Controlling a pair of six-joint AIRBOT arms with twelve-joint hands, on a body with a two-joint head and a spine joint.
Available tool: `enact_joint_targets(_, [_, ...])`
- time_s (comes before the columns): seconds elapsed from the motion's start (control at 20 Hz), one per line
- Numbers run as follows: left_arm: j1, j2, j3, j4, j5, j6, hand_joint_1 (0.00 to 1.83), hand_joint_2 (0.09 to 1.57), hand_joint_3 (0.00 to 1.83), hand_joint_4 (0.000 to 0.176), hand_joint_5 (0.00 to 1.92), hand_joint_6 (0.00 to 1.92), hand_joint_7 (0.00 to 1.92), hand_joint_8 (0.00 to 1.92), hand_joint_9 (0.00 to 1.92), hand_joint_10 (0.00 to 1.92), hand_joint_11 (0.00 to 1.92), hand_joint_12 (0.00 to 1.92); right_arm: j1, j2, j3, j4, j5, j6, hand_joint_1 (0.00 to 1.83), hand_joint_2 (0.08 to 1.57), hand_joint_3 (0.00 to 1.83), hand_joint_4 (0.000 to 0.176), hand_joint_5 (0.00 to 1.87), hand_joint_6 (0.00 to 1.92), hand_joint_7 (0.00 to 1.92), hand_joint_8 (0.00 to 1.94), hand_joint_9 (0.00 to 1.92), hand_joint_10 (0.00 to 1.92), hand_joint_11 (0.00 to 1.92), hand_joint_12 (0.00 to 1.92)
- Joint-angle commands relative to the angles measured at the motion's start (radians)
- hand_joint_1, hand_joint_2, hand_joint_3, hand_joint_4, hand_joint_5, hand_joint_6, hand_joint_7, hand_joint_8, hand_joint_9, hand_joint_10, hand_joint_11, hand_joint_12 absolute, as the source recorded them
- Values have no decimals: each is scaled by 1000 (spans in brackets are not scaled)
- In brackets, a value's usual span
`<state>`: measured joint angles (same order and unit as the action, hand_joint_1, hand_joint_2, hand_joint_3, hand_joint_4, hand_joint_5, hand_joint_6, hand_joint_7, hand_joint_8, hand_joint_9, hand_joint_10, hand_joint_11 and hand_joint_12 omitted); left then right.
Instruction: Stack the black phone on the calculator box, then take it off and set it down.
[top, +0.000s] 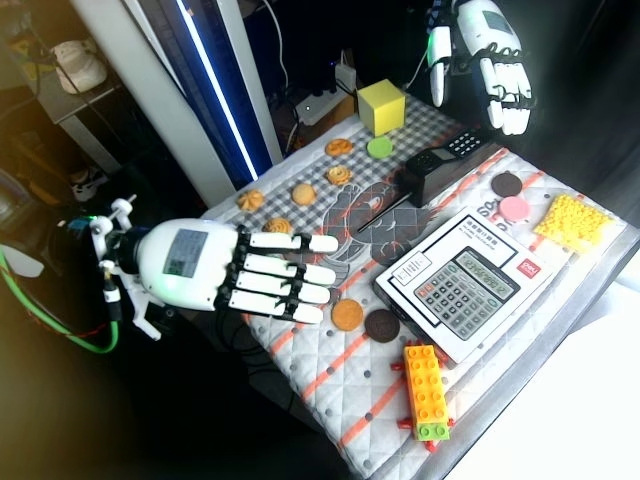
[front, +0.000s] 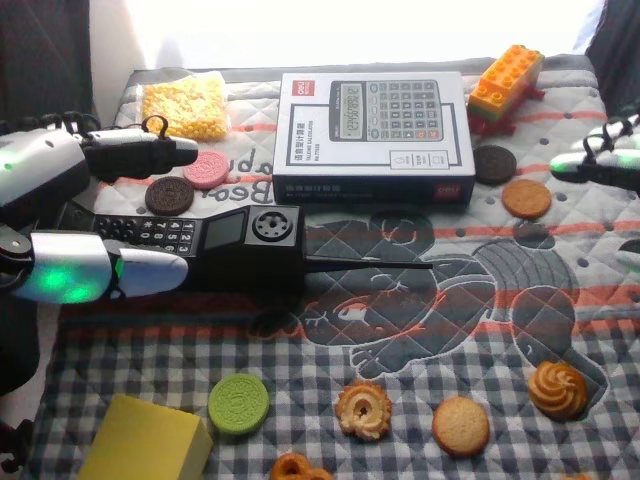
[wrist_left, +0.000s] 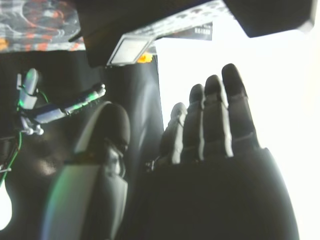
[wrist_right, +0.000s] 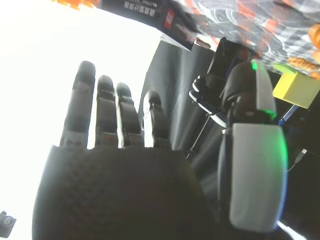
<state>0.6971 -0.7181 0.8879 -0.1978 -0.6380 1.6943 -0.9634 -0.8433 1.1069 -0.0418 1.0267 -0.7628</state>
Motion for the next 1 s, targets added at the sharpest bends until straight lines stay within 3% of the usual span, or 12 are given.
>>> enact_joint_targets(0.0, [-23,-6,11,2,-90,-4,675,991,0,78,366,4,395,2,391,45,0,1261,4,6,0,24,116,-1,709,1308,2,32,401,0,424,0,408,1,411,108])
enact_joint_targets(0.05, [-44,-17,21,5,-65,16,653,988,0,74,361,1,380,2,380,27,0,1179,4,6,0,24,116,-1,716,1311,2,30,402,0,417,0,406,0,421,97])
enact_joint_targets(0.15, [-87,-35,21,-17,-23,144,591,965,0,120,299,0,241,0,224,6,0,556,4,6,0,25,116,-1,730,1314,2,38,395,0,421,2,387,0,381,71])
enact_joint_targets(0.2, [-121,-55,15,-50,7,278,597,941,0,145,296,2,179,5,147,7,0,284,4,6,0,25,116,-1,733,1317,3,39,397,1,430,5,394,4,393,74])
enact_joint_targets(0.25, [-131,-63,13,-60,19,332,604,928,0,147,300,1,160,2,120,2,0,167,3,6,0,25,116,-1,713,1320,3,42,399,1,433,4,399,5,401,72])
enact_joint_targets(0.3, [-144,-81,12,-81,40,415,543,940,0,109,330,0,169,0,119,0,0,228,2,5,0,25,116,-1,736,1319,1,48,399,1,435,3,400,3,392,64])
enact_joint_targets(0.35, [-144,-91,14,-90,54,450,494,951,0,117,352,0,174,1,152,0,0,390,2,5,0,25,116,-1,746,1321,1,47,402,2,437,3,409,6,405,66])
enact_joint_targets(0.45, [-132,-106,29,-114,66,461,459,974,1,89,467,13,205,4,178,4,0,497,3,3,0,24,116,-1,749,1325,3,39,403,2,434,1,415,7,407,64])
enact_joint_targets(0.65, [-132,-125,70,-154,108,462,464,961,1,115,361,0,215,4,205,13,0,442,2,2,0,24,116,-1,740,1336,2,30,405,4,421,0,419,3,412,48])
enact_joint_targets(0.75, [-132,-141,93,-174,127,462,441,978,7,99,392,12,222,5,204,10,0,441,2,0,1,23,116,-1,801,1327,0,22,419,6,430,3,439,7,467,58])
enact_joint_targets(0.85, [-130,-156,109,-190,130,462,485,989,2,111,356,0,238,2,218,4,0,401,2,0,1,22,116,-1,821,1318,0,23,431,5,447,6,459,10,482,52])
enact_joint_targets(0.95, [-130,-165,117,-195,136,462,603,971,0,76,378,2,271,3,249,5,0,466,2,0,1,22,116,-1,802,1327,1,4,440,5,445,2,432,0,449,29])
